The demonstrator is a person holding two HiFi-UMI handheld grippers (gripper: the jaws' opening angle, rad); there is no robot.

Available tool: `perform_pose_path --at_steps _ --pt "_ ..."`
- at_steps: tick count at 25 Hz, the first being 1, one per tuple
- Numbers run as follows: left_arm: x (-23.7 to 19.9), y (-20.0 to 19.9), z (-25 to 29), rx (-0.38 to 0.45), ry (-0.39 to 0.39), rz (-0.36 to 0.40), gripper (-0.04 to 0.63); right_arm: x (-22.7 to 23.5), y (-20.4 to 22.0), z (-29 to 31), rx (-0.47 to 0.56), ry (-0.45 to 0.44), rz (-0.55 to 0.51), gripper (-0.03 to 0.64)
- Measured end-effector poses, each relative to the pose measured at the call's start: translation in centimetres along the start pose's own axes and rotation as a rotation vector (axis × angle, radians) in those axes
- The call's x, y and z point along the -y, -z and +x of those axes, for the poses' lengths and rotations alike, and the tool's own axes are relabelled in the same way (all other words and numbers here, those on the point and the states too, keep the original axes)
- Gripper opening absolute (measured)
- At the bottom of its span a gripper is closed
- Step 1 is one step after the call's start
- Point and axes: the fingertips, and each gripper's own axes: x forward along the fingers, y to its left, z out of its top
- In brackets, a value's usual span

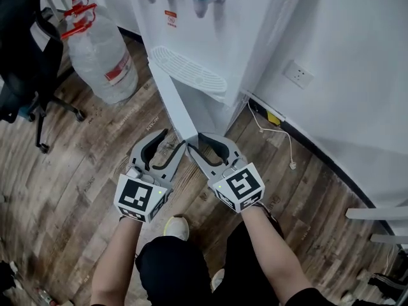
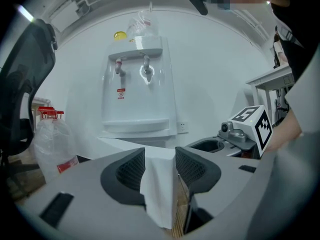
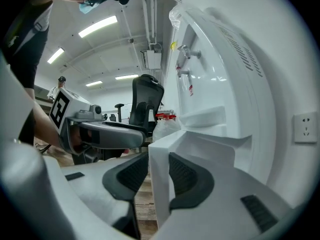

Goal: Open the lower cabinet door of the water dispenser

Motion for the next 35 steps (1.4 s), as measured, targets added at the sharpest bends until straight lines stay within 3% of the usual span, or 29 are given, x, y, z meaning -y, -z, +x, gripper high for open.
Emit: perform_pose_path --at_steps 12,25,35 --pt "-1.6 0.7 -0.8 -0.011 -0.053 0.007 0.227 -3.9 0.1 2.0 0.012 -0.108 -0.003 0.141" --pt "-3.5 0.8 -2.8 -0.037 -0.181 0.118 0.256 -6.7 0.1 4.0 0.021 -0.193 0.005 0.138" --pt "-6.3 2.0 -5.3 -0.066 -0.283 0.097 0.256 -9.0 0.3 5.8 0.013 -0.257 0.004 0.138"
